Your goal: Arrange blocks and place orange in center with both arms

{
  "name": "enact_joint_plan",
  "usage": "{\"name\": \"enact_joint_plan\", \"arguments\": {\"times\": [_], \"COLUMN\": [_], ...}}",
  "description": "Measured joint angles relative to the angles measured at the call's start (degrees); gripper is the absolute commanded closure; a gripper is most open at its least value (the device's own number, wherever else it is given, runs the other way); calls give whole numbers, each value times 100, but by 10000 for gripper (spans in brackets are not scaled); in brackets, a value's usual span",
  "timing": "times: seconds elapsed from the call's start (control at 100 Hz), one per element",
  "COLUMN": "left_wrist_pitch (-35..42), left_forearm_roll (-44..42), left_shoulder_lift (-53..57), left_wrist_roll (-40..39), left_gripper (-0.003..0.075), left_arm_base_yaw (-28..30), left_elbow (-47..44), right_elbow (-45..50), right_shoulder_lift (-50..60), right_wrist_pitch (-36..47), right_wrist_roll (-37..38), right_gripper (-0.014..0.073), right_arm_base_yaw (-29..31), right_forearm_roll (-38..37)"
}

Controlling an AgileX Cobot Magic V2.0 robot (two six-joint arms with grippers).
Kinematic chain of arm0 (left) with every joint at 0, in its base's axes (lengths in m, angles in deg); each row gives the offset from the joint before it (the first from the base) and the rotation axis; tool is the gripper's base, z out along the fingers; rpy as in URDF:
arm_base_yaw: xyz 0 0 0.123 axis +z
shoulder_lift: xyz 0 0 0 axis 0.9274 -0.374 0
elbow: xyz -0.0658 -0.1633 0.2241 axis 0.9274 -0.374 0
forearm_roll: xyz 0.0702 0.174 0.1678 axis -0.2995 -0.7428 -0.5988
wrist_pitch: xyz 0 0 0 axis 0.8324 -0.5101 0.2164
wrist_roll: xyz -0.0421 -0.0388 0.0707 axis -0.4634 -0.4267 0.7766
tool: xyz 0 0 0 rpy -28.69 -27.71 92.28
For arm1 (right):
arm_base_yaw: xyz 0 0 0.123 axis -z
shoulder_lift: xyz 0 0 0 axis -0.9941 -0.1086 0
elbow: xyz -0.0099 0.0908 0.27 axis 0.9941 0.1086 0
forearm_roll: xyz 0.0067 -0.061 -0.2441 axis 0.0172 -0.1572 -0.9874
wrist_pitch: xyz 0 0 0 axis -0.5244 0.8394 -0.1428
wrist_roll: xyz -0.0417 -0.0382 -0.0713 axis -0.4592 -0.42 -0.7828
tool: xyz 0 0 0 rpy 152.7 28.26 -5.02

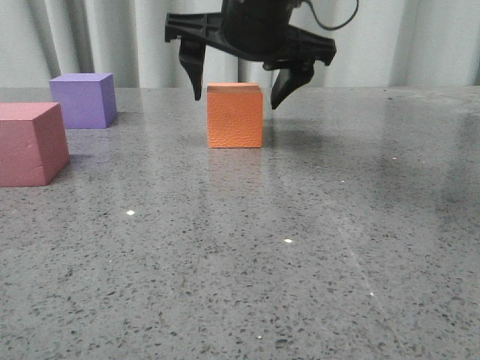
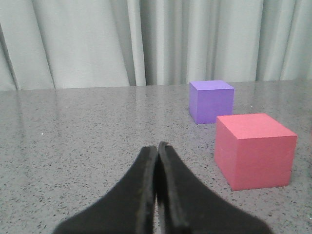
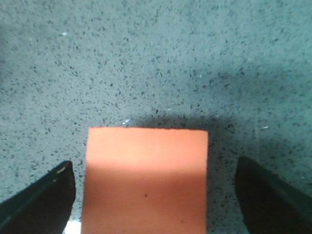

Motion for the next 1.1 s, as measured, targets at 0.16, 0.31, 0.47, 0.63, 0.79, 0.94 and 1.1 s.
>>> {"name": "enact_joint_plan", "arguments": {"times": [0.16, 0.31, 0.47, 0.63, 0.79, 0.94, 1.1], "left_wrist_pitch": [0, 0, 0, 0, 0, 0, 0], "left_forearm_roll": [0, 0, 0, 0, 0, 0, 0], "left_shoulder_lift": [0, 0, 0, 0, 0, 0, 0], "left_wrist_roll": [0, 0, 0, 0, 0, 0, 0], "left_gripper": [731, 731, 731, 732, 731, 732, 732], "left_arm_base_yaw": [0, 0, 0, 0, 0, 0, 0], "left_elbow": [0, 0, 0, 0, 0, 0, 0], "right_elbow": [0, 0, 0, 250, 957, 1863, 2940], "right_shoulder_lift": [438, 979, 1708, 2391, 3276, 4121, 5139], "right_wrist_pitch": [-6, -62, -308, -574, -761, -762, -773], "right_wrist_roll": [-226, -820, -1434, -2045, -2509, -2718, -2899], "right_gripper": [-60, -60, -60, -60, -60, -60, -60], "right_arm_base_yaw": [0, 11, 271, 818, 1493, 2070, 2506], "right_forearm_roll": [0, 0, 0, -21, -32, -39, -44]}}
